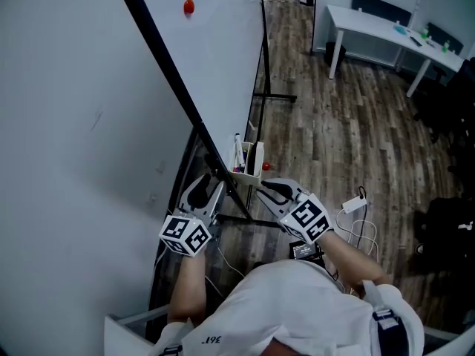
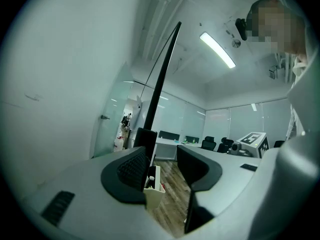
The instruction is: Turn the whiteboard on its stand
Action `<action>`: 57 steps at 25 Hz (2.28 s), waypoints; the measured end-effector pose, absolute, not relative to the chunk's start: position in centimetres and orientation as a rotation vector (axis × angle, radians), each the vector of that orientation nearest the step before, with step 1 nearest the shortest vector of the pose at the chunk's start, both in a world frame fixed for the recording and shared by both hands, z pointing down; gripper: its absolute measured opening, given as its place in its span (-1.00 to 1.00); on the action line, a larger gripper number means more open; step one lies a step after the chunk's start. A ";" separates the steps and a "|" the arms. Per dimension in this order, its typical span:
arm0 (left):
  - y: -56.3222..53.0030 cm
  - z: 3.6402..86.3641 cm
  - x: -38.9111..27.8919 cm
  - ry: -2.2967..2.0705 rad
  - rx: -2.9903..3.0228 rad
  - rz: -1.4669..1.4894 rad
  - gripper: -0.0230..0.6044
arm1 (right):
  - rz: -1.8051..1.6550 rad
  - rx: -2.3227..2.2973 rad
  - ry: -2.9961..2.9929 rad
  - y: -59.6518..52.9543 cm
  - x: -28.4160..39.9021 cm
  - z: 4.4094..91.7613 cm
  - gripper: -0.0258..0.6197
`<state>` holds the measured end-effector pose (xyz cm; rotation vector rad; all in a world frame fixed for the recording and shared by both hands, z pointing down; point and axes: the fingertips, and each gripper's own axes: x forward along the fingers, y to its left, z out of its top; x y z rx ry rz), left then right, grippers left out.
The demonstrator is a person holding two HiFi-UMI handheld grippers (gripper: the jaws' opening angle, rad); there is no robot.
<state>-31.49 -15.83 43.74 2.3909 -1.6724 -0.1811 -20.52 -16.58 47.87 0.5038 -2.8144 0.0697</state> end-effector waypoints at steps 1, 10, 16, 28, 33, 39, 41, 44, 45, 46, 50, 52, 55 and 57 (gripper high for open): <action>-16.2 43.7 -31.6 -1.680 2.388 -0.179 -0.33 | 0.064 0.501 -2.812 -16.8 -20.7 47.9 -0.66; -18.5 43.4 -32.2 -1.724 2.392 -0.136 -0.26 | 0.031 0.476 -2.760 -18.8 -22.0 49.7 -0.62; -18.8 43.7 -32.8 -1.755 2.390 -0.124 -0.25 | 0.022 0.459 -2.729 -19.8 -22.7 51.3 -0.62; -20.9 43.1 -32.4 -1.741 2.435 -0.079 -0.21 | 0.017 0.412 -2.684 -20.7 -24.2 53.5 -0.60; -21.9 42.8 -32.1 -1.742 2.432 -0.059 -0.21 | 0.012 0.392 -2.657 -21.1 -24.5 54.4 -0.60; -23.7 43.8 -32.0 -1.728 2.433 -0.045 -0.21 | 0.041 0.377 -2.635 -21.7 -25.4 55.6 -0.60; -24.0 44.1 -32.0 -1.729 2.426 -0.046 -0.21 | 0.039 0.382 -2.632 -21.9 -25.4 56.0 -0.60; -24.3 44.1 -31.8 -1.724 2.420 -0.053 -0.22 | 0.047 0.386 -2.636 -22.0 -25.2 55.8 -0.60; -24.4 44.1 -31.7 -1.723 2.419 -0.054 -0.22 | 0.047 0.389 -2.636 -22.1 -25.2 55.7 -0.60; -24.5 44.0 -31.7 -1.724 2.418 -0.054 -0.23 | 0.041 0.396 -2.633 -22.3 -25.1 55.7 -0.60; -24.8 44.2 -31.9 -1.743 2.429 -0.022 -0.30 | 0.037 0.414 -2.637 -22.8 -24.9 55.7 -0.60; -24.7 44.1 -31.8 -1.750 2.435 -0.002 -0.32 | 0.052 0.417 -2.644 -22.6 -24.7 55.2 -0.60; -24.5 43.5 -31.6 -1.750 2.447 0.016 -0.33 | 0.063 0.418 -2.651 -22.3 -24.5 54.3 -0.60; -24.4 43.5 -31.7 -1.743 2.451 0.024 -0.34 | 0.065 0.419 -2.653 -22.2 -24.6 54.2 -0.60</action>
